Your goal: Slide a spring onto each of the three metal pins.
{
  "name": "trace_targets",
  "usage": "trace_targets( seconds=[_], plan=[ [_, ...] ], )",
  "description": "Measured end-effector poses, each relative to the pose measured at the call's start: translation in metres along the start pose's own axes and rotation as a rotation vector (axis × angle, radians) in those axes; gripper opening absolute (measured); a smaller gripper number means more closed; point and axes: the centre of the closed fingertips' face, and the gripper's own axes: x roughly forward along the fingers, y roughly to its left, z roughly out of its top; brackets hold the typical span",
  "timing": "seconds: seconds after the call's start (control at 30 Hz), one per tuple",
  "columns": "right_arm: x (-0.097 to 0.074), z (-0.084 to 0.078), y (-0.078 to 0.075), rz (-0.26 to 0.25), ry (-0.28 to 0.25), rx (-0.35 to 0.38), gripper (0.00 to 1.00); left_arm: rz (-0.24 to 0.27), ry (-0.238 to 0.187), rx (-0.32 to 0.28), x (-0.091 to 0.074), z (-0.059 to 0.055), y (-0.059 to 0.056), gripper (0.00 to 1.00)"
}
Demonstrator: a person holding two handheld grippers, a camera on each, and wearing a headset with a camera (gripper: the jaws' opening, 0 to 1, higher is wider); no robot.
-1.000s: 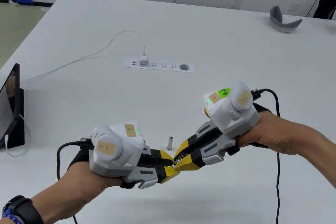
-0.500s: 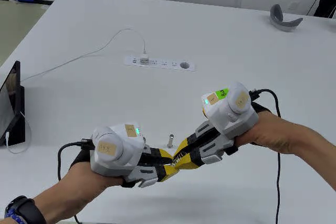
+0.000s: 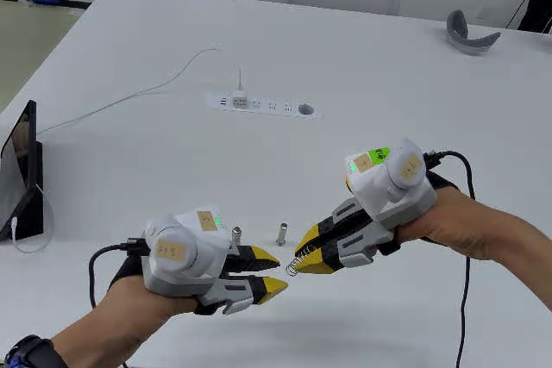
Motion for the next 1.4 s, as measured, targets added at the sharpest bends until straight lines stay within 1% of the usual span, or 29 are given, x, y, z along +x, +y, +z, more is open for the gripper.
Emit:
trace_targets(
  seconds=[0.23, 0.3, 0.53, 0.73, 0.93, 1.03, 1.2, 1.4],
  plan=[
    [-0.002, -0.01, -0.008, -0.03, 0.017, 0.021, 0.12, 0.045, 0.006, -0.024, -0.004, -0.01, 0.009, 0.23],
    [-0.003, -0.014, -0.01, -0.039, 0.027, 0.027, 0.12, 0.06, 0.005, -0.041, -0.005, -0.013, 0.012, 0.24],
    [-0.005, -0.025, -0.024, -0.086, 0.051, 0.06, 0.12, 0.097, 0.012, -0.061, -0.01, -0.02, 0.021, 0.29],
    [-0.007, -0.03, -0.039, -0.127, 0.067, 0.085, 0.12, 0.134, 0.014, -0.087, -0.015, -0.027, 0.032, 0.33],
    [-0.007, -0.035, -0.052, -0.153, 0.087, 0.1, 0.12, 0.162, 0.014, -0.107, -0.019, -0.033, 0.041, 0.36],
    [-0.007, -0.04, -0.06, -0.166, 0.105, 0.119, 0.12, 0.179, 0.015, -0.121, -0.022, -0.037, 0.045, 0.39],
    [-0.006, -0.046, -0.073, -0.183, 0.117, 0.139, 0.12, 0.201, 0.019, -0.142, -0.025, -0.042, 0.052, 0.42],
    [-0.004, -0.05, -0.088, -0.205, 0.137, 0.138, 0.12, 0.236, 0.024, -0.171, -0.031, -0.049, 0.062, 0.48]
  ],
)
